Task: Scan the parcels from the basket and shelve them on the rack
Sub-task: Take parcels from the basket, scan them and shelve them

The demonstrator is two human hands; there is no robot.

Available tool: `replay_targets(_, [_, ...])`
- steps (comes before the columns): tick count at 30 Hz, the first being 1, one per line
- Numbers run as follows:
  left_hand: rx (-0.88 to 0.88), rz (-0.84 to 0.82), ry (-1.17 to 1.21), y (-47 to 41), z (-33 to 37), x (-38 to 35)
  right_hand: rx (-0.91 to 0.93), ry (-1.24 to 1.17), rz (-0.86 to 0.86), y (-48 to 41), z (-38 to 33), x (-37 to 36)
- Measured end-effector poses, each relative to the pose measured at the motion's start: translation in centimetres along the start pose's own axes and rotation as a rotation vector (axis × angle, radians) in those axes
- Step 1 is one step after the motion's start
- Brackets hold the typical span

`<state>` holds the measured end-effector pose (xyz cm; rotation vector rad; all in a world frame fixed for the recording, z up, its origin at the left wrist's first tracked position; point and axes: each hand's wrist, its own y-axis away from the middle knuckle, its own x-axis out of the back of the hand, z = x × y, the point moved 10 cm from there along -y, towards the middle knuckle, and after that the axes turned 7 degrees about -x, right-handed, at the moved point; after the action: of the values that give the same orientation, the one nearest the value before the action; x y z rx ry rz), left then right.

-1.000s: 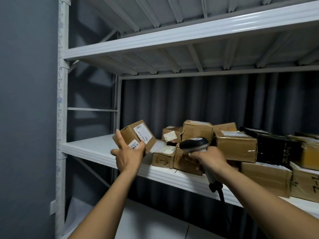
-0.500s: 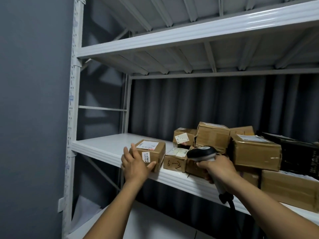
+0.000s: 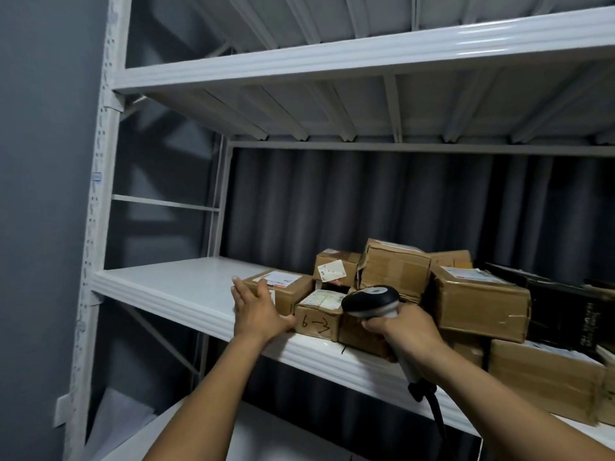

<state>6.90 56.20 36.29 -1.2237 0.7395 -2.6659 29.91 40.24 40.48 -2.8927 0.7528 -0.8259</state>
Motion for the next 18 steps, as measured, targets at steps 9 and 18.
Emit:
replay_targets(9, [-0.094, -0.074, -0.011, -2.3, 0.2, -2.1, 0.018, 0.147, 0.081, -1.5, 0.4, 0.5])
replay_targets(18, [-0.138, -0.105, -0.249, 0.3, 1.4, 0.6, 0.005, 0.026, 0.049, 1.4, 0.3, 1.5])
